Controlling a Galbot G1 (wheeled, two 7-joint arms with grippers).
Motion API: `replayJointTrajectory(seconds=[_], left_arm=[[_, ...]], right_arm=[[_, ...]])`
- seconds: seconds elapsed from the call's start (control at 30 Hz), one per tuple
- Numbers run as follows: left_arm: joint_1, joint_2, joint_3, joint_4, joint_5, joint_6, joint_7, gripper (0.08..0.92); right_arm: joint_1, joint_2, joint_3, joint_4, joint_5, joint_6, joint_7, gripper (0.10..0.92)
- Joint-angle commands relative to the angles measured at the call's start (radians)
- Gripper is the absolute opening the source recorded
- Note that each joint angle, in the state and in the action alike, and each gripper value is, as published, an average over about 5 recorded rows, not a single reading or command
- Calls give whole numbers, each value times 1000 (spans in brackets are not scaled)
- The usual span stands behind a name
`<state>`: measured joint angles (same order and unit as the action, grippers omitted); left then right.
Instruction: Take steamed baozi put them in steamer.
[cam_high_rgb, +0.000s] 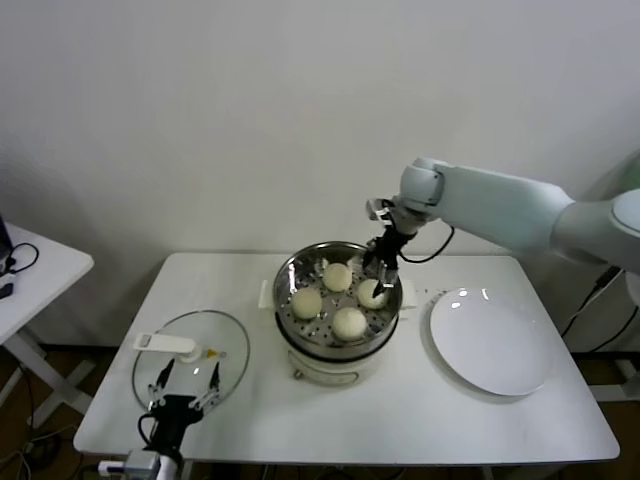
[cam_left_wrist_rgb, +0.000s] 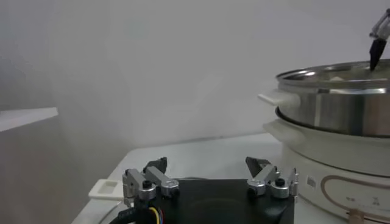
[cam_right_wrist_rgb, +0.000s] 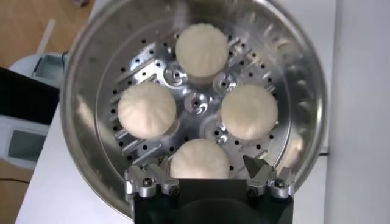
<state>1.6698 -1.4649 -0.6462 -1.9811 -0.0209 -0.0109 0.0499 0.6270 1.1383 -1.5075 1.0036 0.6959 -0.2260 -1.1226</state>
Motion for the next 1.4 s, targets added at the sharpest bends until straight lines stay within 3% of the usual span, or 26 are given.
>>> replayJointTrajectory(seconds=[0.03,0.53,0.87,1.1,1.4], left_arm=[[-31,3,1,1,3,16,0,823],[-33,2,-7,-1,-2,17,-2,823],[-43,-13,-2,-20,16,16,-9,823],[-29,-18,-9,-20,17,1,-13,823],[-24,-26,-13,-23,14,-7,-15,823]], right_arm=[[91,-153,51,149,70,4,31,823],[-95,-617,283,512,24,-1,345,823],[-690,-813,914,640,-47,52,521,823],[-1201,-769,1429,703,-86,99,619,823],[-1667,-510,1885,748,-189,194,697,823]])
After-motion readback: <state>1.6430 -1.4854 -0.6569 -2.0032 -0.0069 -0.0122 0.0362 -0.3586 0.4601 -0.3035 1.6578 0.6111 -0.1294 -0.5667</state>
